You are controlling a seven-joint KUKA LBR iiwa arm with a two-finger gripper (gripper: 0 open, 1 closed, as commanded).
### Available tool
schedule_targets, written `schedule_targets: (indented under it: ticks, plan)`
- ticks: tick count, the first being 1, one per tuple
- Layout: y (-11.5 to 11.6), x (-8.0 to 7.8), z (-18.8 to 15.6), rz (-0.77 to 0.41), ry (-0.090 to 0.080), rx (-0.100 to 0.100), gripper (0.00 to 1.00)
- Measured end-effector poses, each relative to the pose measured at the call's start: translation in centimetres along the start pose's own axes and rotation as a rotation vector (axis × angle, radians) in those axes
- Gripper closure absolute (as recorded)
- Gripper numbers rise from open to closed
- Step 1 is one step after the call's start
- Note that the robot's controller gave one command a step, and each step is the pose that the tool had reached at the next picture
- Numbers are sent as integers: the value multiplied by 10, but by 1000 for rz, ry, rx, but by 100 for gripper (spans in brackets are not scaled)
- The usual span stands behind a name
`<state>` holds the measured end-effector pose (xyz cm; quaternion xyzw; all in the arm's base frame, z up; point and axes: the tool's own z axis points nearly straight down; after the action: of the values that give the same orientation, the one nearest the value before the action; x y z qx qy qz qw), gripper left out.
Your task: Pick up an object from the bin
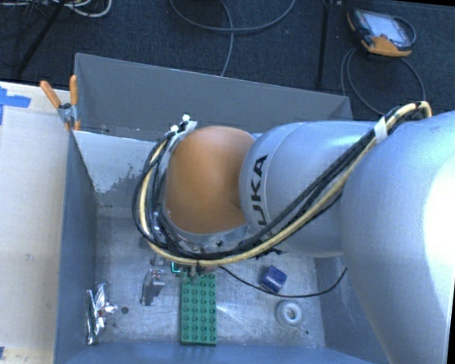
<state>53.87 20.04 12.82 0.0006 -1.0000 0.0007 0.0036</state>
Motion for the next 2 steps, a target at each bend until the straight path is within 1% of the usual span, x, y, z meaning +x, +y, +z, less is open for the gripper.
schedule_targets:
  ticks: [1,2]
  plan:
    - [41,24,59,-368,-6,-1,0]
    - [48,64,29,-789,-5,1,0]
